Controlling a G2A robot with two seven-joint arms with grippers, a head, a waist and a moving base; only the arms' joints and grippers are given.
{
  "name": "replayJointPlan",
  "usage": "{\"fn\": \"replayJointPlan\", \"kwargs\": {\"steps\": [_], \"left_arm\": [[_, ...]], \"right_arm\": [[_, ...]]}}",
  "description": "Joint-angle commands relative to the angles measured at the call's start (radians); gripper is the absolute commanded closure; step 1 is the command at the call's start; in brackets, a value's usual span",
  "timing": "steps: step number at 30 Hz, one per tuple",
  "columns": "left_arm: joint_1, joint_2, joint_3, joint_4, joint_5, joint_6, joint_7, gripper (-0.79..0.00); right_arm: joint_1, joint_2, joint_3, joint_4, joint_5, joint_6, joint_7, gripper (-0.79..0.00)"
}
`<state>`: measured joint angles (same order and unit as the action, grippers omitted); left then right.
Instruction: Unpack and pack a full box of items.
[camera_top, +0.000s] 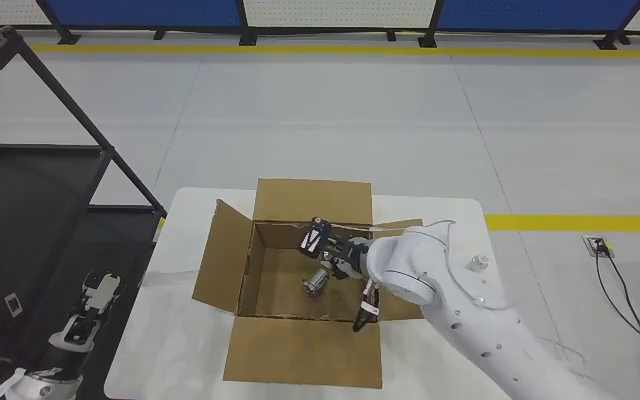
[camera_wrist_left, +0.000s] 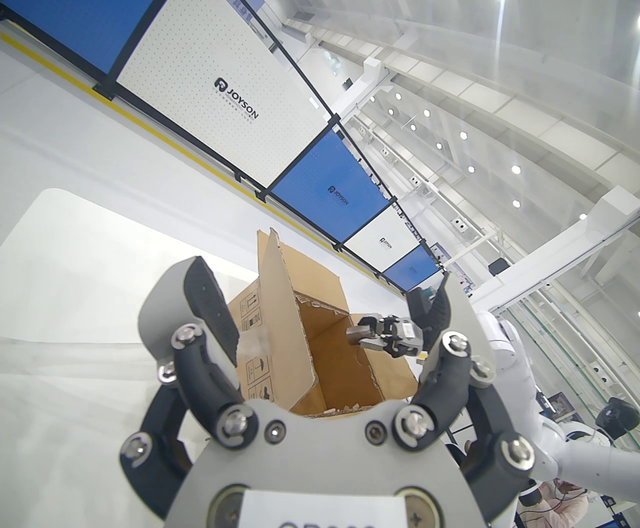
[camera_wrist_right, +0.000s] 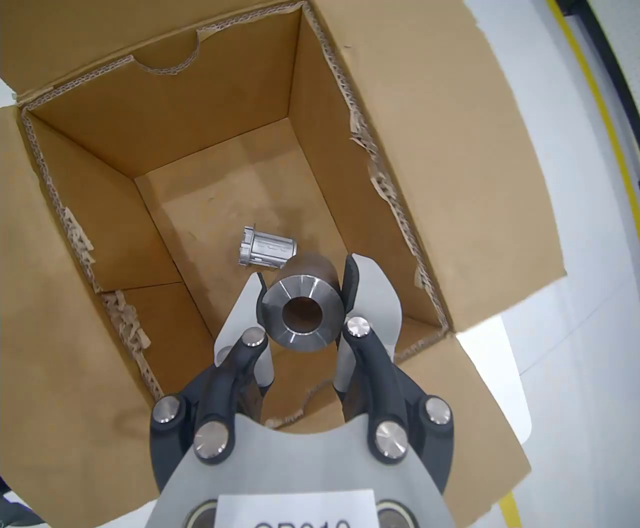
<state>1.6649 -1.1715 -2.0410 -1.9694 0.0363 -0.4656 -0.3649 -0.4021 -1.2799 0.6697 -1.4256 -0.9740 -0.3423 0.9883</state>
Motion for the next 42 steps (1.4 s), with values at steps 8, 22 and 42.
{"fn": "replayJointPlan", "kwargs": {"steps": [8, 22, 42], "left_arm": [[0.000, 0.000, 0.000, 0.000, 0.000, 0.000, 0.000, -0.785], [0.000, 0.000, 0.000, 0.000, 0.000, 0.000, 0.000, -0.785], [0.000, 0.000, 0.000, 0.000, 0.000, 0.000, 0.000, -0.785]], "right_arm": [[0.204, -0.214, -0.270, 0.411, 0.114, 0.013, -0.090, 0.000], [0.259, -0.463, -0.412, 0.814, 0.152, -0.126, -0.189, 0.000], [0.262, -0.608, -0.424, 1.105, 0.121, -0.236, -0.253, -0.292]]}}
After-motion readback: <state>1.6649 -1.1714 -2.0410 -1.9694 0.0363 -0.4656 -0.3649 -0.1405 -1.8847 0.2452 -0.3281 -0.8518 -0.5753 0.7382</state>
